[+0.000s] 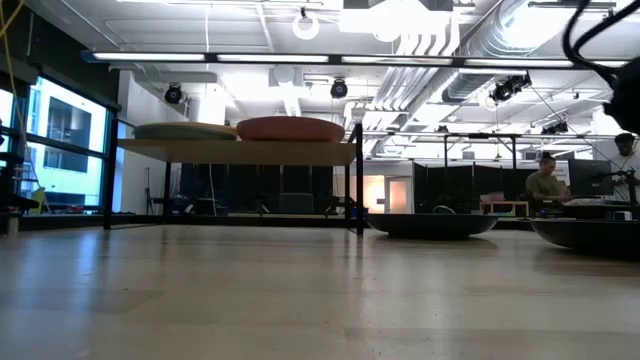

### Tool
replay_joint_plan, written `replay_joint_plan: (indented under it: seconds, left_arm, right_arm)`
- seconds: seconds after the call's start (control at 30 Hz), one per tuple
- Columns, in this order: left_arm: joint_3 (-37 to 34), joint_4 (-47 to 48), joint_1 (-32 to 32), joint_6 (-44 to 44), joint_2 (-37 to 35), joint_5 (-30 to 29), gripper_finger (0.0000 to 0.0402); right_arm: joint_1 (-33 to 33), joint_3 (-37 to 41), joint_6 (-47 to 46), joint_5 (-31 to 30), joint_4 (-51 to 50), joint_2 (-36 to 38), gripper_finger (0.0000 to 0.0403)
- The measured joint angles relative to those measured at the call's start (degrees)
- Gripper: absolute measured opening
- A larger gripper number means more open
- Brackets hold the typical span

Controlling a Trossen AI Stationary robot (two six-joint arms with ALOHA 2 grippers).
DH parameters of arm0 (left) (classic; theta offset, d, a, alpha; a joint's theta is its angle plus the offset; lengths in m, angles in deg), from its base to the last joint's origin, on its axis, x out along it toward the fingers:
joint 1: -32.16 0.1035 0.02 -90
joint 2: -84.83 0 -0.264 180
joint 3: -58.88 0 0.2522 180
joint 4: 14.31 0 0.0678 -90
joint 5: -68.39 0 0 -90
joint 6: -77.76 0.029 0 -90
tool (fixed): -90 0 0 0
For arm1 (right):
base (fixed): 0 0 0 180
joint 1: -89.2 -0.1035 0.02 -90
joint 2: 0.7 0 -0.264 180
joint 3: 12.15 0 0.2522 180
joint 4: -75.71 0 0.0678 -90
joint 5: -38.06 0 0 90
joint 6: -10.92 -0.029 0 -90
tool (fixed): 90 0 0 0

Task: Place and stack plates onto a shelf
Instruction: Stack the black plate on top of the pink plate

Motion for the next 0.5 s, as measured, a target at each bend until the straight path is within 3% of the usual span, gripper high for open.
replay_joint_plan:
  seconds: [0.13, 0.23, 0.4, 0.5]
  left_arm:
    - [0.0, 0.01, -0.01, 0.0, -0.01, -0.01, 0.019]
    - [0.0, 0.04, 0.01, 0.02, -0.01, 0.0, 0.019]
    - [0.0, 0.07, 0.01, 0.02, -0.01, -0.02, 0.019]
    - [0.0, 0.04, 0.0, 0.0, -0.01, -0.01, 0.019]
  right_arm:
    - [-1.39, -0.54, 0.5, 5.99, -2.22, -1.62, 0.0169]
    - [-2.41, -0.56, -0.67, 6.0, -5.01, -3.48, 0.012]
    - [-1.38, -0.56, -2.11, -3.74, -4.03, -6.92, 0.0014]
    - [1.34, -0.56, -3.92, -10.04, -3.87, -9.4, 0.0017]
